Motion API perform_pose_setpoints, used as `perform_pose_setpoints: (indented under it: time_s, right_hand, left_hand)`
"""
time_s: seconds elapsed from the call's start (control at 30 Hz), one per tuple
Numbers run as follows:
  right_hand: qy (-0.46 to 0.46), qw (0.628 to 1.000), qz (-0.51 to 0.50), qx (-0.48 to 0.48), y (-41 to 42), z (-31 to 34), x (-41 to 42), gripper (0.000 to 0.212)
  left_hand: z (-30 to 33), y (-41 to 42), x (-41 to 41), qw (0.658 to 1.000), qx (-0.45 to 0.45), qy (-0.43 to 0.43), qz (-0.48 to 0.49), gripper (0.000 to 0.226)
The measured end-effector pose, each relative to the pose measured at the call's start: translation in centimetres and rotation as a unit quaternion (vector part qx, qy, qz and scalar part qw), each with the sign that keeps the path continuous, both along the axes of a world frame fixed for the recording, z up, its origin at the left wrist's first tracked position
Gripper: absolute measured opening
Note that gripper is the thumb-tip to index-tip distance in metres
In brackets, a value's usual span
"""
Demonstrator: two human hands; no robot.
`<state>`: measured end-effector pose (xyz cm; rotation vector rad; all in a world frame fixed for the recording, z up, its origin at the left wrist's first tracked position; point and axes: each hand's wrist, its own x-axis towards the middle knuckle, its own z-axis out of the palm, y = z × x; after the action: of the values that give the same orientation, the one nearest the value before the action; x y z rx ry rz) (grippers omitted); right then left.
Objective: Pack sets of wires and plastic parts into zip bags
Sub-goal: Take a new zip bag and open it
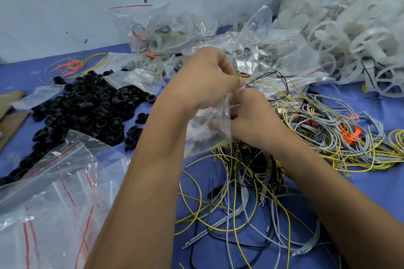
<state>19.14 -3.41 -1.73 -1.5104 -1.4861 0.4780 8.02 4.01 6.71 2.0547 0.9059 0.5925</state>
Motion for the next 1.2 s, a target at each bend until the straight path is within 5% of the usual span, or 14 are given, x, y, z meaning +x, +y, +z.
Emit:
perform_pose_setpoints:
  time_s: [0.07,0.13,0.2,0.27,0.33,0.57,0.83,0.93,1.1,1.2]
  right_hand:
    - [0.240,0.966,0.091,0.033,-0.2,0.3,-0.2,0.032]
    - [0.327,0.935,0.114,0.077,-0.2,0.6,0.1,0.027]
    - [0.210,0.971,0.082,0.078,-0.2,0.9,0.4,0.011]
    - [-0.019,0.999,0.036,0.034,0.1,0.3,0.7,0.027]
    - [-0.131,0.991,0.022,0.004,0.2,-0.1,0.3,0.037]
    - [-0.001,0.993,-0.079,0.083,-0.5,1.4,2.1,0.019]
    - [0.008,0.963,-0.241,0.118,-3.4,3.2,7.6,0.038]
    - [-0.057,0.916,-0.389,0.084,-5.1,2.8,12.1,0.021]
    - [-0.224,0.777,-0.585,-0.067,-8.7,1.4,19.2,0.028]
    - [-0.194,0.773,-0.587,-0.141,-9.9,0.6,21.9,0.032]
  left_hand:
    - [0.0,-0.1,0.3,1.000,0.018,-0.008,0.008,0.018]
    - [0.2,-0.1,0.3,0.999,0.010,-0.041,0.016,0.020]
    - [0.3,0.0,0.3,0.997,0.016,-0.063,0.030,0.021]
    - [0.0,0.0,0.4,0.997,0.027,-0.069,0.037,0.022]
    - [-0.7,0.0,0.8,0.997,0.028,-0.059,0.041,0.025]
    - [-2.0,-0.2,2.9,0.993,0.053,-0.050,0.090,0.010]
    - [-0.9,-4.5,9.5,0.980,0.179,-0.047,0.077,0.007]
    - [-1.4,-6.2,11.8,0.978,0.199,-0.039,0.050,0.009]
    - [-3.3,-7.8,14.3,0.977,0.206,0.029,0.041,0.019]
    - [-4.8,-8.3,14.9,0.975,0.204,0.071,0.054,0.020]
